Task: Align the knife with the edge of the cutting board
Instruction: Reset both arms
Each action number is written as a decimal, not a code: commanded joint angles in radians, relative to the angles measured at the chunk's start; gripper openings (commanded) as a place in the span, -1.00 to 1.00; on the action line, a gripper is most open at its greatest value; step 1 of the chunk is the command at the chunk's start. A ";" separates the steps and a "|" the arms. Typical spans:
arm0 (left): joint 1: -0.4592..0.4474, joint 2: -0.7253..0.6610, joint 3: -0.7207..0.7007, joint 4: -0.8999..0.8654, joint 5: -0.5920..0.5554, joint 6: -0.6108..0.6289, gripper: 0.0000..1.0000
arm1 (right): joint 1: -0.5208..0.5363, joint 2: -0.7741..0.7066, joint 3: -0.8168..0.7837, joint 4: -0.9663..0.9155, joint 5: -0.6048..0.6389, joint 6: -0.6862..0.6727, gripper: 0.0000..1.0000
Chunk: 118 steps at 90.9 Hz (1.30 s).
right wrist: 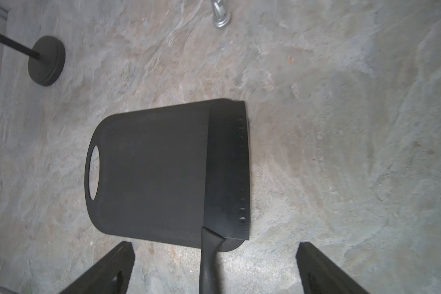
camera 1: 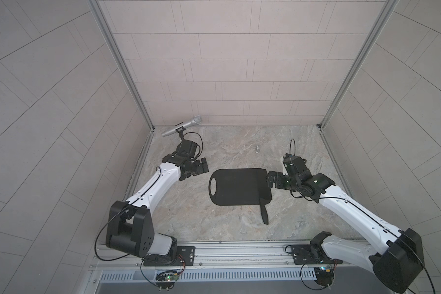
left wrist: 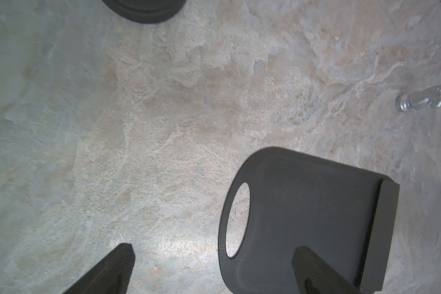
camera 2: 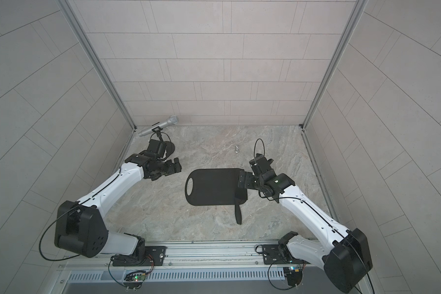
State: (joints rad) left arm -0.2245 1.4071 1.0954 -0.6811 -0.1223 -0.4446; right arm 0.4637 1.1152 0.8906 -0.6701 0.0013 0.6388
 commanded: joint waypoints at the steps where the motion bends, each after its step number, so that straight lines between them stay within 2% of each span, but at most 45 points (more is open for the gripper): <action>1: 0.028 -0.057 0.025 0.031 -0.063 0.012 1.00 | -0.084 0.016 0.022 0.044 -0.032 -0.044 1.00; 26: 0.056 -0.118 -0.034 0.185 -0.245 0.072 1.00 | -0.350 0.013 0.013 0.168 -0.001 -0.071 1.00; 49: 0.064 -0.117 -0.163 0.432 -0.447 0.174 1.00 | -0.567 0.003 -0.103 0.384 0.130 -0.057 1.00; 67: 0.112 -0.142 -0.287 0.676 -0.414 0.229 1.00 | -0.607 0.033 -0.219 0.596 0.235 -0.128 1.00; 87: 0.125 -0.093 -0.387 0.843 -0.424 0.301 1.00 | -0.607 0.044 -0.375 0.888 0.305 -0.238 1.00; 104: 0.133 -0.052 -0.539 1.114 -0.358 0.361 1.00 | -0.606 0.121 -0.414 1.023 0.277 -0.290 1.00; 113: 0.156 -0.013 -0.553 1.141 -0.306 0.348 1.00 | -0.605 0.210 -0.448 1.144 0.259 -0.314 1.00; 118: 0.163 0.011 -0.588 1.207 -0.278 0.349 1.00 | -0.606 0.236 -0.459 1.212 0.207 -0.351 1.00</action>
State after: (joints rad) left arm -0.0811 1.3796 0.5480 0.3508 -0.4713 -0.1188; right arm -0.1417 1.2903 0.4683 0.3527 0.2607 0.3603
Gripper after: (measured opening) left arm 0.999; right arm 0.998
